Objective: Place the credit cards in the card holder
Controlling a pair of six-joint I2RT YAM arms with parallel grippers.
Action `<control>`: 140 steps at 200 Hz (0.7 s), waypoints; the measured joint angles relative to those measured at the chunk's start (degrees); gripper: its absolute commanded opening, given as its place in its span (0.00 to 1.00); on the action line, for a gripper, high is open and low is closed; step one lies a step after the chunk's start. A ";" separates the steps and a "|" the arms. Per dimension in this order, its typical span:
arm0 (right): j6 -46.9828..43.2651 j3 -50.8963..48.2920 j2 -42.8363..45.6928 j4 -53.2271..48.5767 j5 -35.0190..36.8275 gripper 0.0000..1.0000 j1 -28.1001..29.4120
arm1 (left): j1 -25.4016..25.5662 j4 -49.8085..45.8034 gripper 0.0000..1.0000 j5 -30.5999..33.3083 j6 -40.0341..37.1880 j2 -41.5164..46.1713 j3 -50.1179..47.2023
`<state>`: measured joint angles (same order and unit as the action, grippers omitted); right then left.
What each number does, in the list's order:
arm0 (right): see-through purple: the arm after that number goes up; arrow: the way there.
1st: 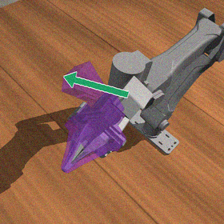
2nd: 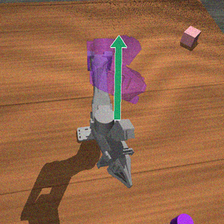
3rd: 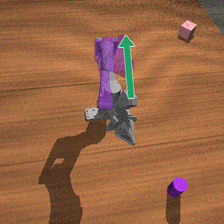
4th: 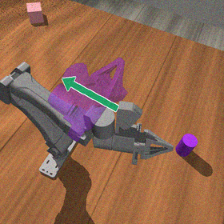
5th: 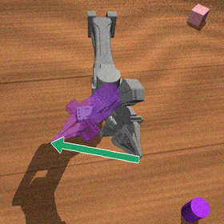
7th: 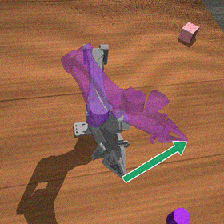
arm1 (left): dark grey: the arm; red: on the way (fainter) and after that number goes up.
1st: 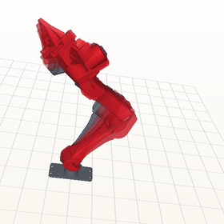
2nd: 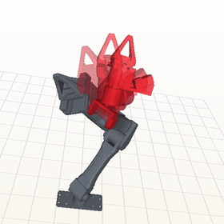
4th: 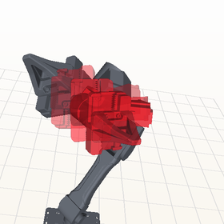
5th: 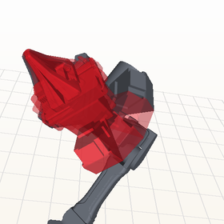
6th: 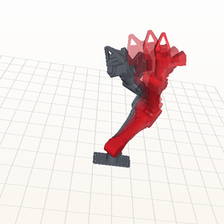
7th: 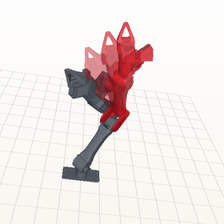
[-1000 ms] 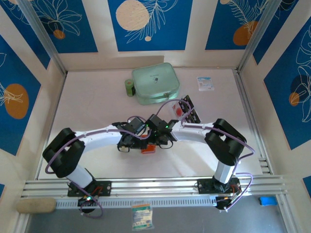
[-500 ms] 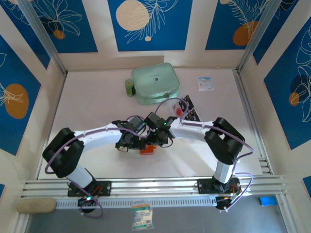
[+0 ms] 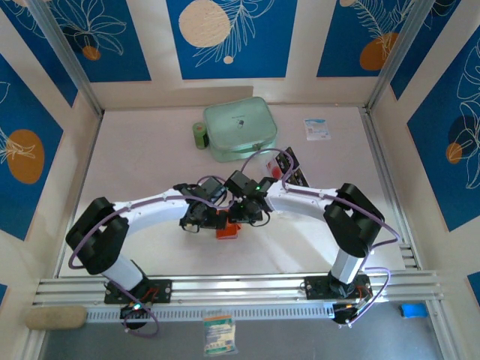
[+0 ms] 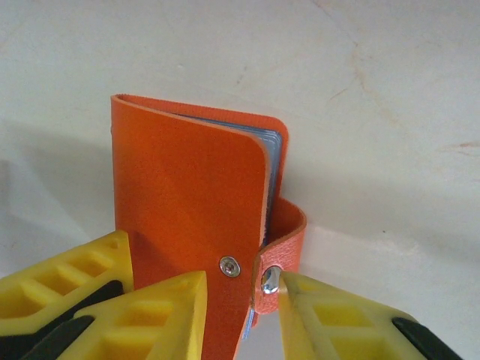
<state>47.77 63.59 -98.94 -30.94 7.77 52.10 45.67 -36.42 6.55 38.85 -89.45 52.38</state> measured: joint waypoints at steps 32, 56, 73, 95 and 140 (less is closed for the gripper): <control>0.02 0.00 0.00 -0.13 0.00 0.28 -0.15 | 0.00 0.70 1.00 0.31 -0.87 -0.37 0.00; -0.02 0.00 0.00 -0.39 0.02 0.23 -0.37 | 0.02 1.53 1.00 1.01 -1.90 -1.40 -0.04; 0.04 -0.07 0.00 -0.46 0.02 0.20 -0.55 | 0.17 2.01 1.00 1.20 -2.45 -2.03 -0.07; 0.02 -0.26 0.00 -0.63 0.04 0.15 -0.74 | 0.37 2.73 1.00 1.31 -3.23 -2.69 -0.09; 0.00 -0.37 -0.02 -0.63 -0.02 0.19 -0.83 | 0.66 2.99 1.00 1.68 -3.41 -3.04 -0.09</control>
<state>47.77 63.22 -98.96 -31.57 7.75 51.27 46.33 -33.43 8.23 35.44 -92.49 52.29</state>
